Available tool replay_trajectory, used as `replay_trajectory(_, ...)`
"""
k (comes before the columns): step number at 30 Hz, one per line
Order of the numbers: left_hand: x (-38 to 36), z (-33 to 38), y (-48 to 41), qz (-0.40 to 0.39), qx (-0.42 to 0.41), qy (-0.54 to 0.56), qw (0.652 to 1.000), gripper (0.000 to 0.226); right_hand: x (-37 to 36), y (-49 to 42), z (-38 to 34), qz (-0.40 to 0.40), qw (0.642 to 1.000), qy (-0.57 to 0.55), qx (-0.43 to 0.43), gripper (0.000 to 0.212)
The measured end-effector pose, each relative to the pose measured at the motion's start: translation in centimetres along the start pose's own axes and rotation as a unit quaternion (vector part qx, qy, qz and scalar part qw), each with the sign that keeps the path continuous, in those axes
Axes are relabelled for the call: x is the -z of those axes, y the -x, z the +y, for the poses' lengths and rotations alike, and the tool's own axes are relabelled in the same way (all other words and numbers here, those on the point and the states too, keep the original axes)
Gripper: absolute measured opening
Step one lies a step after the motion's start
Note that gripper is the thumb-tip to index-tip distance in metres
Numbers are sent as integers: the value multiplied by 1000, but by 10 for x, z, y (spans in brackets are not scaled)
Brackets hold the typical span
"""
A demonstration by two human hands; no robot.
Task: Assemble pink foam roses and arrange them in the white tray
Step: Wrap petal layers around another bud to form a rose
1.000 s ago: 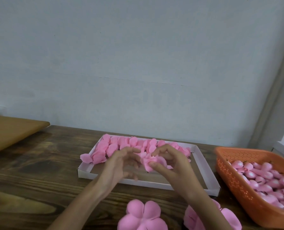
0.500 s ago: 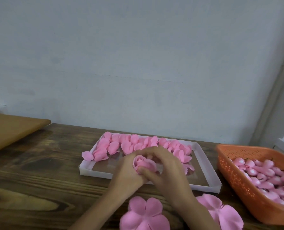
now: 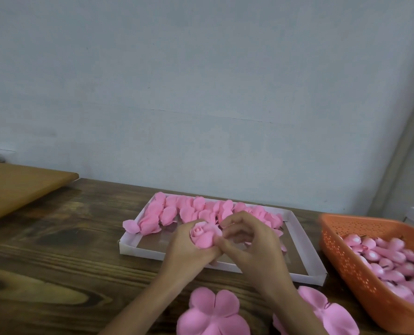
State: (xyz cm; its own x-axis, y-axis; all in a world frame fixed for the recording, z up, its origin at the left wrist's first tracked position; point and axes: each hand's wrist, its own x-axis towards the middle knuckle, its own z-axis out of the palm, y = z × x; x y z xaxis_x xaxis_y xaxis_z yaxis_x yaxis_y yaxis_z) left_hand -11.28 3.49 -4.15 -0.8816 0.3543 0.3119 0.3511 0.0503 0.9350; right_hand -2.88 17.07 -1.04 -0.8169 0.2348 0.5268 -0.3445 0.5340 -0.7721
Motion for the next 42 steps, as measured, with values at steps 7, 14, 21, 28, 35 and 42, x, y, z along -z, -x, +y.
replay_trajectory(7, 1, -6, 3, -32, 28, -17, 999, 37, -1, 1, -5, -65, 998, 2, 10, 17)
replay_trajectory(14, 3, 9, 11, -6, -54, 90, 994, 24, 2, 2, -8, -88, 990, 74, 79, 13)
replay_trajectory(21, 8, 15, 14, 13, -8, 183, 983, 17, -1, 5, -10, -104, 992, 4, 74, 22)
replay_trajectory(28, 10, 18, 12, -10, 140, 442, 886, 51, -37, 20, -8, -48, 991, -128, -2, 32)
replay_trajectory(35, 0, 17, 19, -34, 191, 458, 867, 65, -47, 23, -2, 10, 992, -125, -5, 42)
replay_trajectory(42, 4, 17, 19, -83, 107, 422, 896, 47, -47, 20, -10, -42, 960, -254, -107, 15)
